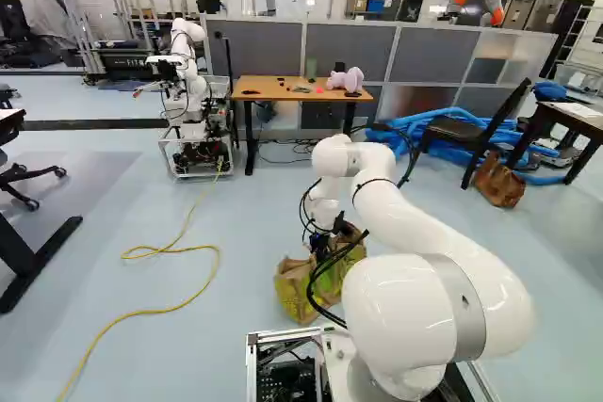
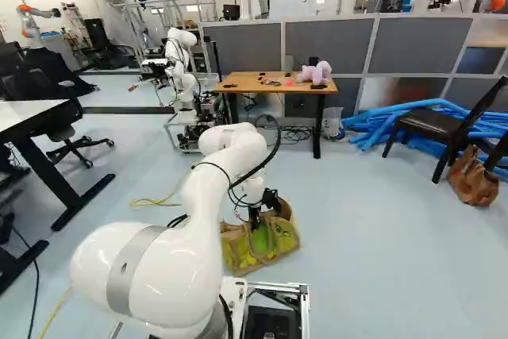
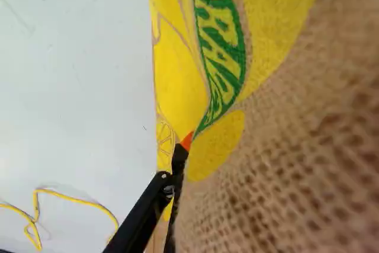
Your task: Pick up the bag on the ground and place it on the table
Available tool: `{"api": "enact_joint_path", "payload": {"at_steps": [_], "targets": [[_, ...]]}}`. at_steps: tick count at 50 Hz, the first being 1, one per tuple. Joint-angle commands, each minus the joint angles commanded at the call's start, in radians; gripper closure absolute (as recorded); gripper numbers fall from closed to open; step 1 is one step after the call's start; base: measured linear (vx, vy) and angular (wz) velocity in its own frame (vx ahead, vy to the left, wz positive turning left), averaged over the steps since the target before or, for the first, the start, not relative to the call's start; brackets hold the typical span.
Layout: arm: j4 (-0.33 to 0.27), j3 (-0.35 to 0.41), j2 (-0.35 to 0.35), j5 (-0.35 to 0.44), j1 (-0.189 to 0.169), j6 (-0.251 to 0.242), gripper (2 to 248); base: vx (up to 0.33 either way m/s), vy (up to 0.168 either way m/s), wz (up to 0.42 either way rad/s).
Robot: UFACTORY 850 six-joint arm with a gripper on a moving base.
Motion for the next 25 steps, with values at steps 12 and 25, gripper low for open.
{"api": "enact_joint_path", "payload": {"at_steps": [12, 25], "targets": [[0.0, 0.047, 0.046, 0.0, 0.0, 0.0, 228, 0.0, 0.0, 0.0], [0.0, 0.097, 0.097, 0.0, 0.0, -0.04, 228, 0.0, 0.0, 0.0]]}}
